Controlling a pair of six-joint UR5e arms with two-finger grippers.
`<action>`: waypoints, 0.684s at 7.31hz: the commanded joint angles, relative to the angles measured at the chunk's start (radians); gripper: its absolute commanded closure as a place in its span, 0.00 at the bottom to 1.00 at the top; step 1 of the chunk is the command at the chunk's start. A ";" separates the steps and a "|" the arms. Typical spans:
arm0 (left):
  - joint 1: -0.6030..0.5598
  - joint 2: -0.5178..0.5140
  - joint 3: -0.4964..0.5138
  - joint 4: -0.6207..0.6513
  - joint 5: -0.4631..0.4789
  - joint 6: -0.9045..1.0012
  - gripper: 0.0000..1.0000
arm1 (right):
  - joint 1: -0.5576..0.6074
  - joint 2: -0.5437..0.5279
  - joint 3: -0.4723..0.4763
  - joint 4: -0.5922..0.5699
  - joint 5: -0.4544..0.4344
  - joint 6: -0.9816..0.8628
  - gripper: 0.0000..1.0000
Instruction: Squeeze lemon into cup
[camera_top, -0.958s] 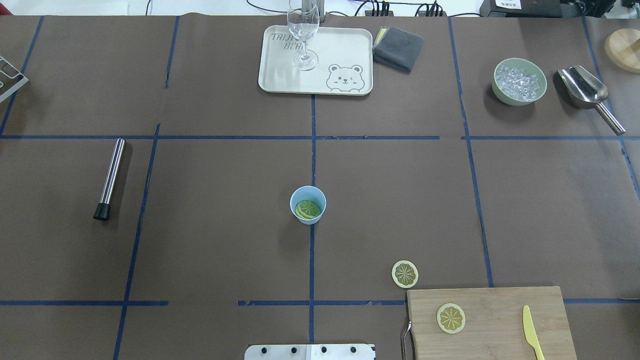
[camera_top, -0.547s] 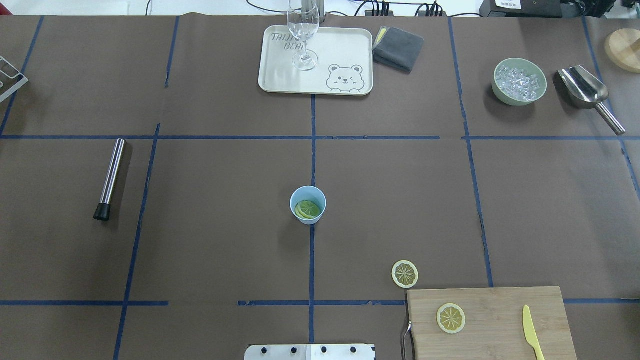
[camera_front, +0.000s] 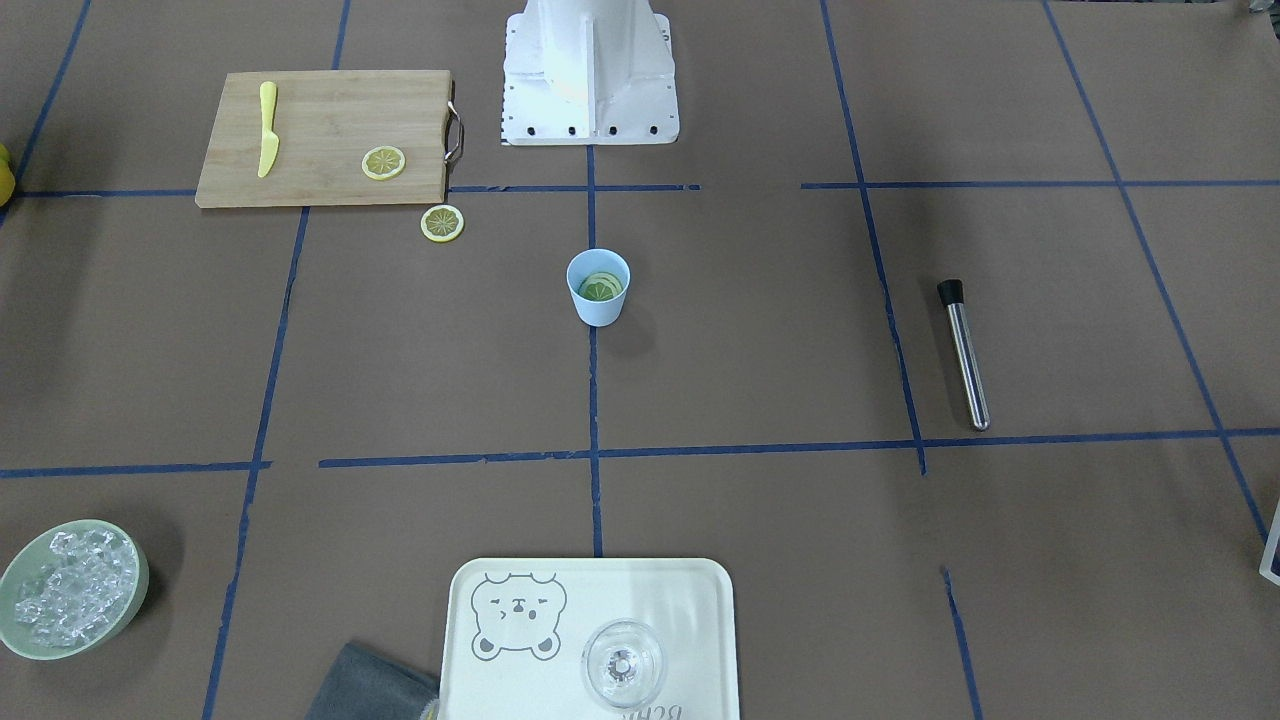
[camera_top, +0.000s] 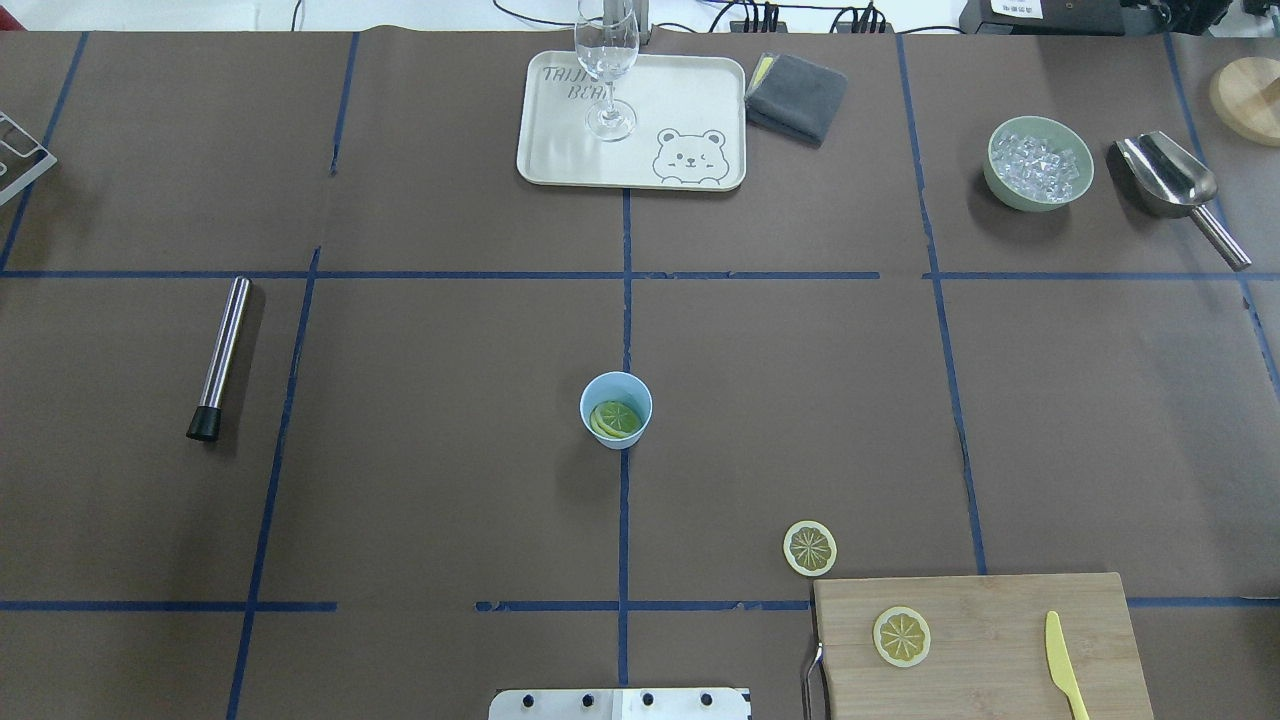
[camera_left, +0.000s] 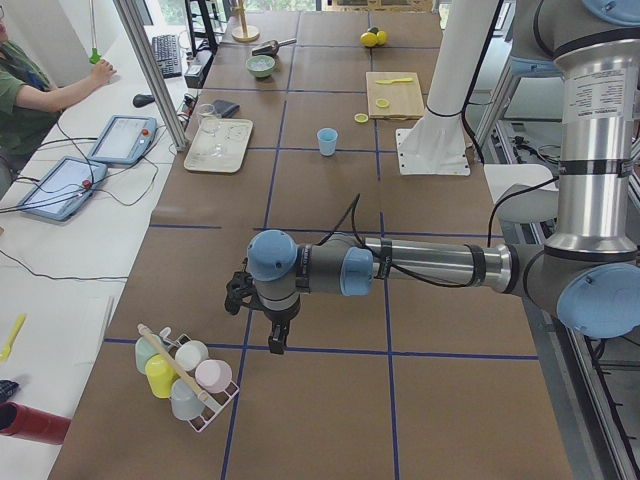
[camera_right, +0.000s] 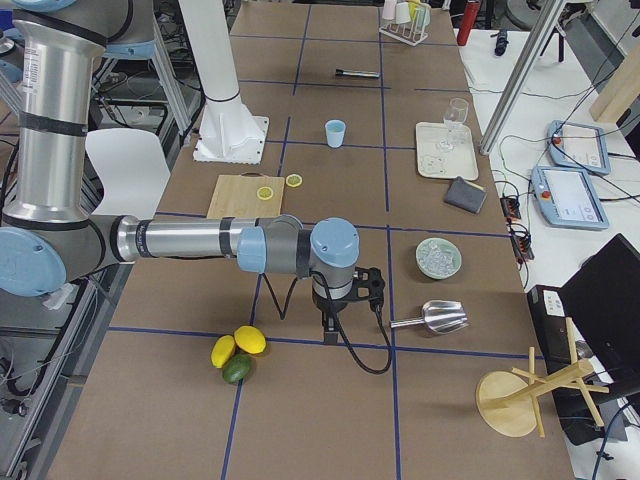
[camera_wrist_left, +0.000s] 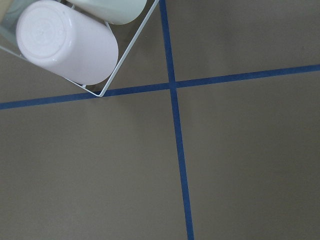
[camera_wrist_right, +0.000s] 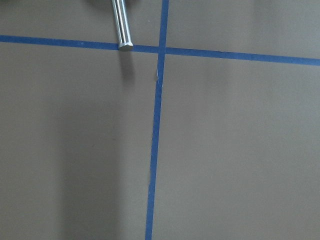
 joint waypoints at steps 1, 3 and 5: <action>-0.002 -0.004 -0.029 -0.001 0.003 -0.001 0.00 | -0.001 -0.001 0.005 0.000 0.000 0.000 0.00; -0.002 0.001 -0.067 -0.003 0.005 0.001 0.00 | -0.001 -0.001 0.005 0.002 0.002 0.000 0.00; -0.002 0.006 -0.079 -0.003 0.005 0.001 0.00 | -0.001 0.000 0.002 0.002 0.002 -0.001 0.00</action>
